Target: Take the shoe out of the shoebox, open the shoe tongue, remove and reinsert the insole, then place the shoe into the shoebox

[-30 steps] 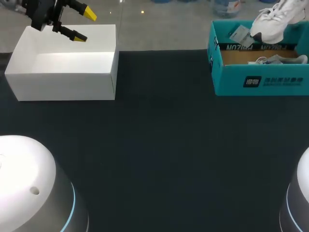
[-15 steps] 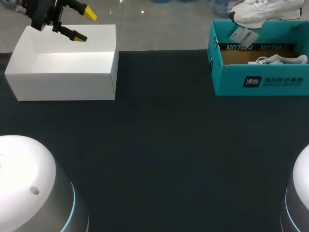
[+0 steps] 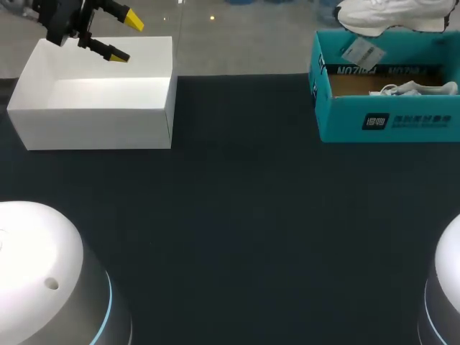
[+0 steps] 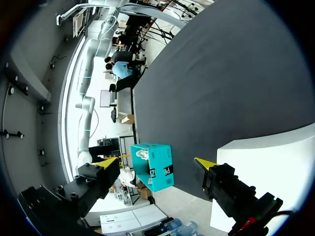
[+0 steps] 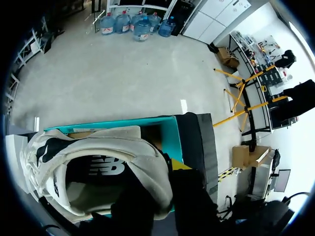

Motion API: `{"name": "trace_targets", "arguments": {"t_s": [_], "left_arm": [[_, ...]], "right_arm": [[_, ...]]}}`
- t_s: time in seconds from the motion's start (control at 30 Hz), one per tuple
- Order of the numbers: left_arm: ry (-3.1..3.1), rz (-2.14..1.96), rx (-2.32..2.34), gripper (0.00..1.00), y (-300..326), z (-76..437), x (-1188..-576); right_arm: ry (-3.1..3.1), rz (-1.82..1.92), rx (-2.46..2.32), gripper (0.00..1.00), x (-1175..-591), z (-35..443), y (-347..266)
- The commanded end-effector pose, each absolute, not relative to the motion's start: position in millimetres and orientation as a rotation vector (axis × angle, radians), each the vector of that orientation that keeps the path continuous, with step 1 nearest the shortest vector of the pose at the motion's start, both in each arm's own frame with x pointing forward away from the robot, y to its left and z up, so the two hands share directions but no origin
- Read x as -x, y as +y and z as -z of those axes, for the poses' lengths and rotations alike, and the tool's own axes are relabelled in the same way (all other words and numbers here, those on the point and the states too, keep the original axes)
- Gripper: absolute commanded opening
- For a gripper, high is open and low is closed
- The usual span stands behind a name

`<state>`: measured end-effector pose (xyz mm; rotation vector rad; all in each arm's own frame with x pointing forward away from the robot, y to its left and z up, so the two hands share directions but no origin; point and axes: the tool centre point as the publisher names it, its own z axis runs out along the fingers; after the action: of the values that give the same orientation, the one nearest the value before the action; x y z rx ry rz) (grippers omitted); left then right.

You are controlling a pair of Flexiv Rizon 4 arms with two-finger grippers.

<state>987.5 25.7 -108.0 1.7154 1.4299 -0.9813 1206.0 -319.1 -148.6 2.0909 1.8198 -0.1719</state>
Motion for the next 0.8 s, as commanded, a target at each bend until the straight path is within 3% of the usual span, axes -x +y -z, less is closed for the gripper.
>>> {"name": "trace_targets", "arguments": {"t_s": [0.03, 0.8], "left_arm": [[1.431, 0.979, -1.719, 1.0, 26, 108, -987], [1.431, 0.979, -1.719, 1.0, 26, 108, -987]], "right_arm": [[1.815, 0.147, -2.069, 0.0, -1194, 149, -319], [1.673, 0.21, -2.101, 0.0, -1190, 237, -324]]}}
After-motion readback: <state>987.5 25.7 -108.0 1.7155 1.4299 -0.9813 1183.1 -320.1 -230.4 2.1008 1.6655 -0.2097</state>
